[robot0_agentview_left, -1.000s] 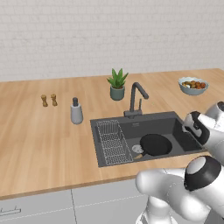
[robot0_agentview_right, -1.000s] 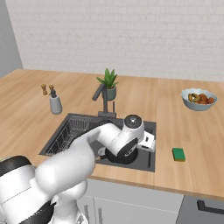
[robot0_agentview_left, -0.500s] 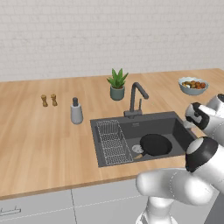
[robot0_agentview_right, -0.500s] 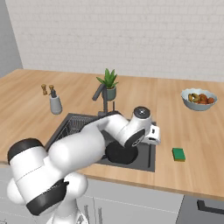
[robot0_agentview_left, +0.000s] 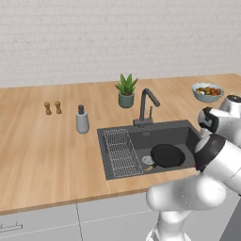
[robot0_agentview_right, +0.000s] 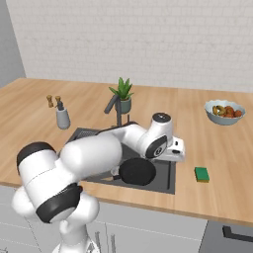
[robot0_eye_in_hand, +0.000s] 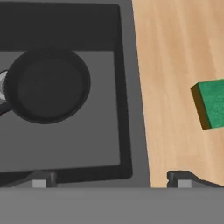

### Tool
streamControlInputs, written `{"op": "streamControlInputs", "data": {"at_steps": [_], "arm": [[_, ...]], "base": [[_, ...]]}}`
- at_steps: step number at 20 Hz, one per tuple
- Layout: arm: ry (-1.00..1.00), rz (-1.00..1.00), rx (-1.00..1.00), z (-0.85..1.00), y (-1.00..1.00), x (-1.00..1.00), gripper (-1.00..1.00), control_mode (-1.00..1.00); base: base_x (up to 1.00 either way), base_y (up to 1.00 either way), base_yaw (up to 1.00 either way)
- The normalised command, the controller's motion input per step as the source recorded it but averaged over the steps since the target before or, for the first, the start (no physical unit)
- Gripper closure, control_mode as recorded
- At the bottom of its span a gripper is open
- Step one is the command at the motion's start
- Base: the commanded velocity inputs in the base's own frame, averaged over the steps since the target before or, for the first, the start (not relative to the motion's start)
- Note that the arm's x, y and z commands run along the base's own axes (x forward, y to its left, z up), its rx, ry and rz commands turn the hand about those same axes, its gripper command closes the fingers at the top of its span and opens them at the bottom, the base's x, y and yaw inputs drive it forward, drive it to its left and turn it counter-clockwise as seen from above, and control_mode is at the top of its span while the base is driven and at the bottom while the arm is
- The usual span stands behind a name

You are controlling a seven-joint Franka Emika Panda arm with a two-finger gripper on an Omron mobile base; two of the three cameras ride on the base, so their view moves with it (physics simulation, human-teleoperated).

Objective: Pick the pan and sponge and place them into the sink. Then turn on the water.

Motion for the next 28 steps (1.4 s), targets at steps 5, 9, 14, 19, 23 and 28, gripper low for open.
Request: {"op": "streamControlInputs", "data": {"at_steps": [5,9,14,19,23,28], "arm": [[0.13,0.02,0.0,0.0,-0.48,0.0,-1.0,-1.0],[0.03,0.03,0.0,0.0,-0.49,0.03,-1.0,-1.0],[0.0,0.06,0.04,-0.11,-0.56,0.15,-1.0,-1.0],[0.0,0.06,0.06,-0.08,-0.4,0.2,-1.0,-1.0],[0.01,0.04,0.03,-0.03,-0.28,0.23,-1.0,-1.0],[0.06,0.0,0.02,-0.05,-0.19,0.09,-1.0,-1.0]], "base": [[0.0,0.0,0.0],[0.0,0.0,0.0],[0.0,0.0,0.0],[0.0,0.0,0.0],[0.0,0.0,0.0],[0.0,0.0,0.0]]}}
